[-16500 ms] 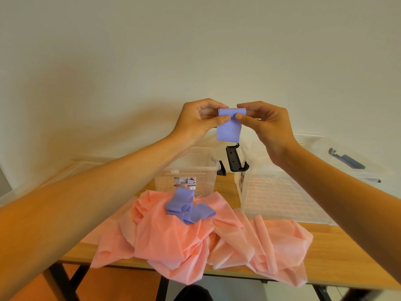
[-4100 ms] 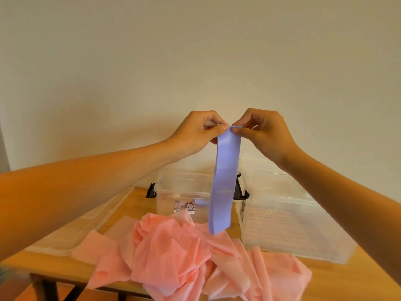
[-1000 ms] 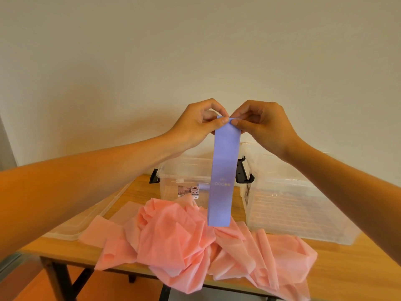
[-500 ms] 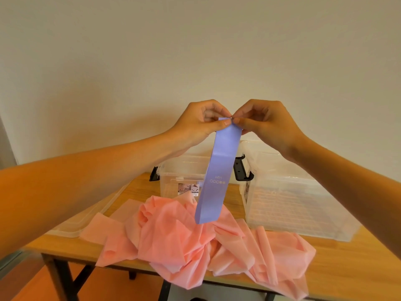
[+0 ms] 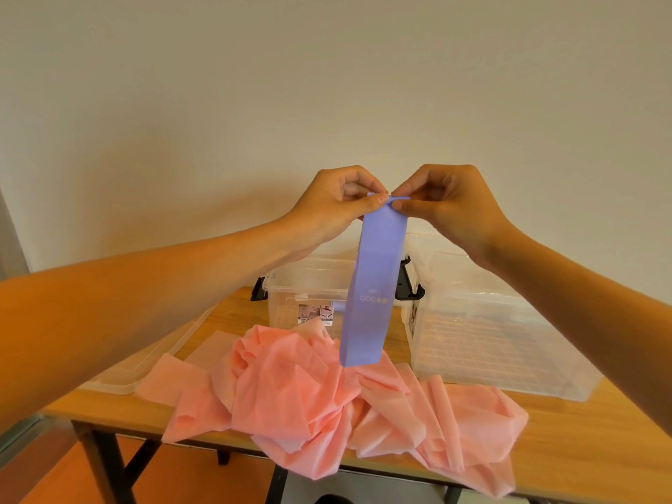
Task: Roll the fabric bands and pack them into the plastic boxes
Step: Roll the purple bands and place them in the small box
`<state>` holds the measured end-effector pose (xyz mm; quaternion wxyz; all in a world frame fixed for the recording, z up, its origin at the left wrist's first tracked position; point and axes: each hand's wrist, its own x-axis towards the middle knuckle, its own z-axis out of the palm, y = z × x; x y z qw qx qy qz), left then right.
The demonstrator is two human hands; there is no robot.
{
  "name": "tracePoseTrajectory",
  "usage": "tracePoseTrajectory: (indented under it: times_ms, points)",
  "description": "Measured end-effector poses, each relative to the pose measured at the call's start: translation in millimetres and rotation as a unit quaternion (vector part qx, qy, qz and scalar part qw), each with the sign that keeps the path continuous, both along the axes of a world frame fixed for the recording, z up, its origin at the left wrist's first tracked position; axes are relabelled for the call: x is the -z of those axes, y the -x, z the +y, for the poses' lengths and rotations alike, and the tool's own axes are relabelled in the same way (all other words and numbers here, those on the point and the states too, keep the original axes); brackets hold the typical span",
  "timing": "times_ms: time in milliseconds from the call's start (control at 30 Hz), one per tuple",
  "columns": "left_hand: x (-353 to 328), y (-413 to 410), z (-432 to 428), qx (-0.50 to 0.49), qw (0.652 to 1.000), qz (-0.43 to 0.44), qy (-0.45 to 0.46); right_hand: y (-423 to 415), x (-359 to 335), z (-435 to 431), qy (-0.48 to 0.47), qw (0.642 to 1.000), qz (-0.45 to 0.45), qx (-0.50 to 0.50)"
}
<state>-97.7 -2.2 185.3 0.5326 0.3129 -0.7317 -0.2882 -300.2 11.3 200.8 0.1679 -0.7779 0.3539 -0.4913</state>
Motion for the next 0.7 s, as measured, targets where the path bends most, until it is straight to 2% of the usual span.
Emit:
tracePoseTrajectory:
  times_ms: [200, 300, 700]
  points:
    - [-1.2, 1.3, 1.1, 0.019, 1.000, 0.015, 0.002, -0.4, 1.2, 2.2, -0.061, 0.996, -0.062, -0.024]
    - [-1.2, 1.1, 0.7, 0.013, 1.000, 0.007, 0.007, -0.4, 4.7, 1.4, -0.089, 0.994, -0.060, -0.029]
    - [-0.7, 2.2, 0.3, 0.002, 1.000, 0.000, 0.016, 4.3, 4.6, 0.5, -0.037, 0.998, -0.056, -0.021]
